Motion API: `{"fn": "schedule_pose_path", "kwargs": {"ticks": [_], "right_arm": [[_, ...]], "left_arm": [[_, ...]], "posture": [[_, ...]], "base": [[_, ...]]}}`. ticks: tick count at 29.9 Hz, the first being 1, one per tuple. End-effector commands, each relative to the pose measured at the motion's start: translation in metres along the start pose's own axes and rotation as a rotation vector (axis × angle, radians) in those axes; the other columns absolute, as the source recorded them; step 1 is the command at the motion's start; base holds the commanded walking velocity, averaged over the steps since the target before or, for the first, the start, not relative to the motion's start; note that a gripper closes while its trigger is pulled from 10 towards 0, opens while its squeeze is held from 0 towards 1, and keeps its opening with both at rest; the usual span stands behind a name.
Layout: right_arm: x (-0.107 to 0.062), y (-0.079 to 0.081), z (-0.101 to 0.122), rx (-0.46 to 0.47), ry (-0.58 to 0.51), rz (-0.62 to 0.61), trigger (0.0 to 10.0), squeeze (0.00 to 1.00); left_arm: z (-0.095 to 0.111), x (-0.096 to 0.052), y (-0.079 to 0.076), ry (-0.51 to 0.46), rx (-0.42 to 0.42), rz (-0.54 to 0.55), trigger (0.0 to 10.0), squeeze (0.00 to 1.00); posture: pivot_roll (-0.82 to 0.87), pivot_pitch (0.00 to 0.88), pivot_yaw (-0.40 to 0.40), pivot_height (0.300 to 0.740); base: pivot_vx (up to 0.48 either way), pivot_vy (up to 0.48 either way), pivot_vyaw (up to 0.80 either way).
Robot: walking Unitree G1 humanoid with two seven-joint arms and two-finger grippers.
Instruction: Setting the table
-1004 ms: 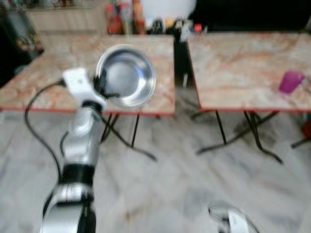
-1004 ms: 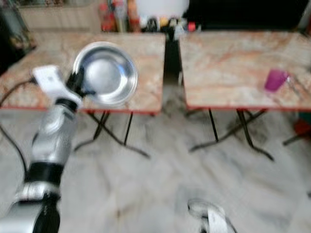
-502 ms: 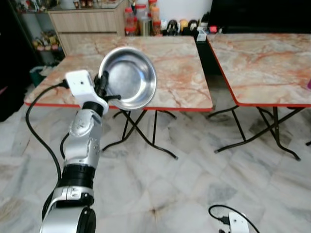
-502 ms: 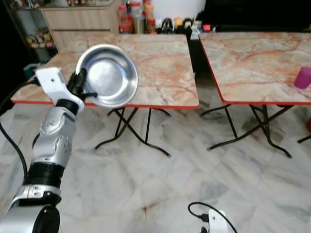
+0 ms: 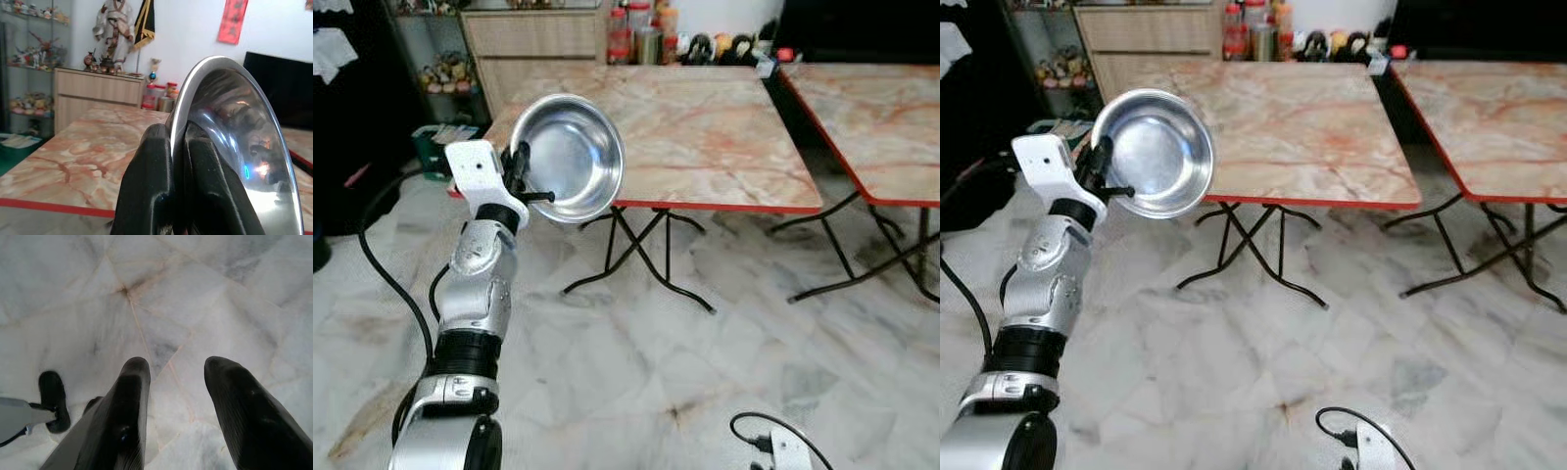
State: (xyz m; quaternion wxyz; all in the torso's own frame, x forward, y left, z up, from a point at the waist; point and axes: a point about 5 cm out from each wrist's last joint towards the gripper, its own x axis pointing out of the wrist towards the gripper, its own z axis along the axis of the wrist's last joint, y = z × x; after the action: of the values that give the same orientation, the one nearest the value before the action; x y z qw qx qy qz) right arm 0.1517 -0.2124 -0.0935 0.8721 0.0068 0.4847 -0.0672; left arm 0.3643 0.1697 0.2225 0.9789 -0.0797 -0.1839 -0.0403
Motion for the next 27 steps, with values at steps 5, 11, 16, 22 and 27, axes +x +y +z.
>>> {"fn": "schedule_pose_path", "kwargs": {"ticks": [5,11,16,22,27], "right_arm": [[0.0004,-0.0005,0.0032,0.004,-0.011,-0.001,10.0,0.00],[0.0005,-0.0007,0.0037,-0.003,-0.009,-0.002,10.0,0.00],[0.0005,-0.0012,0.0033,0.009,-0.008,-0.011,10.0,0.00],[0.0006,-0.0024,0.0030,-0.008,0.001,-0.023,10.0,0.00],[0.0007,-0.0028,0.0018,-0.045,0.027,-0.025,10.0,0.00]], "left_arm": [[0.0078,0.0014,0.0039,-0.024,-0.002,0.006,10.0,0.00],[0.0076,0.0016,0.0028,-0.025,0.006,0.001,10.0,0.00],[0.0075,0.0012,0.0012,-0.023,0.009,-0.006,10.0,0.00],[0.0074,0.0010,-0.0016,-0.023,0.012,-0.019,10.0,0.00],[0.0075,0.0013,-0.0008,-0.022,0.014,-0.020,10.0,0.00]], "posture": [[0.05,0.000,-0.021,0.740],[0.05,0.000,-0.020,0.740],[0.05,0.000,-0.022,0.740],[0.05,0.000,-0.022,0.740],[0.05,0.000,-0.021,0.740]], "base": [[0.048,0.000,0.00],[0.246,0.000,0.00],[0.296,0.000,0.00],[0.317,0.000,0.00],[0.315,0.000,0.00]]}}
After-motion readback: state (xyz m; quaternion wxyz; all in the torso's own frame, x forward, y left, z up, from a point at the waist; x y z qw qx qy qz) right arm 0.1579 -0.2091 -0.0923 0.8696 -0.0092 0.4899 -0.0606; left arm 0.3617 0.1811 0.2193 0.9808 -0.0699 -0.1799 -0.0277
